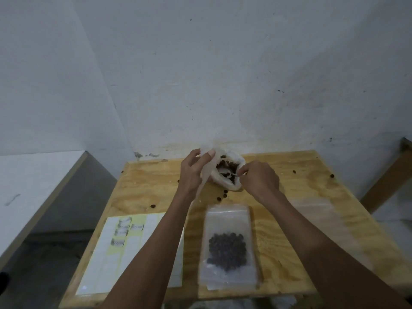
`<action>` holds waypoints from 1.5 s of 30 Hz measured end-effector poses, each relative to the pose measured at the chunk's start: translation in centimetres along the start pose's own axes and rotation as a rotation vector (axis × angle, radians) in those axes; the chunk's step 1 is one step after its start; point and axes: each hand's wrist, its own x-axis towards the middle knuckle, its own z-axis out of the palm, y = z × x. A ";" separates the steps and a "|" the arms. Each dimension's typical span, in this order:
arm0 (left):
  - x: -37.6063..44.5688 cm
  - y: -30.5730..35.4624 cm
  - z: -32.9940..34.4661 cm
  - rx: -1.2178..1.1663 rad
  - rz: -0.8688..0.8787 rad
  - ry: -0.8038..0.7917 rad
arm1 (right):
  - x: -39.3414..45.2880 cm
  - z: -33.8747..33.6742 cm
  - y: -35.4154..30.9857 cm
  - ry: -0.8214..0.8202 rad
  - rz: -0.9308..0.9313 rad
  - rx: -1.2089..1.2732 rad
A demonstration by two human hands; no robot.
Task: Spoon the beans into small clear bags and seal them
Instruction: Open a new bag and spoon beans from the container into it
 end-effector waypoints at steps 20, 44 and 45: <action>0.1 -1.0 -2.4 0.586 0.224 -0.051 | 1.5 -1.9 0.2 -0.025 0.141 0.350; 0.1 -0.9 -0.7 0.158 0.024 -0.008 | 0.1 -1.5 0.1 0.095 -0.081 -0.222; 0.4 -0.7 -0.4 0.138 0.023 -0.014 | 0.1 -1.1 0.3 0.091 -0.082 -0.223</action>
